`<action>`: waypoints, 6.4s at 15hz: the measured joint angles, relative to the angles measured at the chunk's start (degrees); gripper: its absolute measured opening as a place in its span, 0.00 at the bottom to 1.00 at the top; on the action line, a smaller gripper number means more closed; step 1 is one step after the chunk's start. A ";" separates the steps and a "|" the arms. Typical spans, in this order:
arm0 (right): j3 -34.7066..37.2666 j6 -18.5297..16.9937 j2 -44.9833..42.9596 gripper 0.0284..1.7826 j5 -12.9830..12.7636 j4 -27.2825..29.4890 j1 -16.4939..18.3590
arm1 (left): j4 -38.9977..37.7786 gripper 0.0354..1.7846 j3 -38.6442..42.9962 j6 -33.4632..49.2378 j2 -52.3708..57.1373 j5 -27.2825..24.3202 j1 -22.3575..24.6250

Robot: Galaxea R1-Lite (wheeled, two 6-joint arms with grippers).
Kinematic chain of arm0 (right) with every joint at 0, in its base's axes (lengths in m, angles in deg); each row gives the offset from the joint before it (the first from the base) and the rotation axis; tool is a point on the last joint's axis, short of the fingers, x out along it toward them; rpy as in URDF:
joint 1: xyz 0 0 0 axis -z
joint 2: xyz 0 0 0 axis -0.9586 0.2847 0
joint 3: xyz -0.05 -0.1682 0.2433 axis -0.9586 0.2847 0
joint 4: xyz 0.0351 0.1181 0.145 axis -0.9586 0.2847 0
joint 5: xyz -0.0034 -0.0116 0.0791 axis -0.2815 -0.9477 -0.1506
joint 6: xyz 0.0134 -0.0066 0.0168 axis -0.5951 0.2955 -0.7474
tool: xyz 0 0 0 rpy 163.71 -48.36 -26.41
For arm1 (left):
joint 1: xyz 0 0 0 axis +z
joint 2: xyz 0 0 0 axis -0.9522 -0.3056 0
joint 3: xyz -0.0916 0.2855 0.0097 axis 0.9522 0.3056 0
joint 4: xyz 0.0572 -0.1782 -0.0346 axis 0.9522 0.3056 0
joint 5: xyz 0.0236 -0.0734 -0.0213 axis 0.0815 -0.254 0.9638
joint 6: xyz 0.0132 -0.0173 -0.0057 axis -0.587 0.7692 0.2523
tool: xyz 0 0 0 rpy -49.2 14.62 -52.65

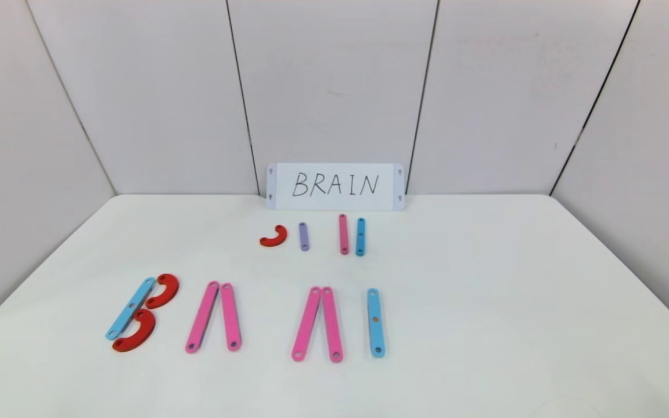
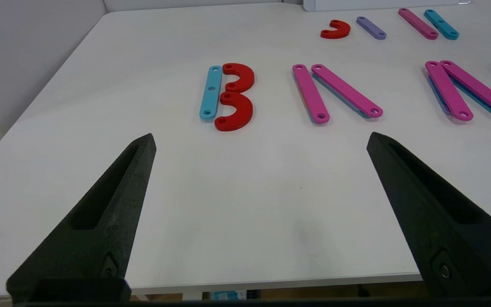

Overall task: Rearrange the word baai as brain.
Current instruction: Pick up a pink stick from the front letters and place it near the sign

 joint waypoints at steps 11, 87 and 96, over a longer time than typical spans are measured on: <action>-0.79 2.91 0.57 0.97 0.77 1.71 0.00 | 1.37 0.97 -1.34 0.00 0.00 -0.41 0.00; -49.49 0.71 85.82 0.97 12.81 0.00 -10.74 | 15.45 0.15 -58.95 2.41 -108.07 1.12 -11.82; -49.34 0.63 85.85 0.97 12.84 0.00 -10.98 | 18.07 0.15 -67.17 2.15 -104.97 0.88 -10.03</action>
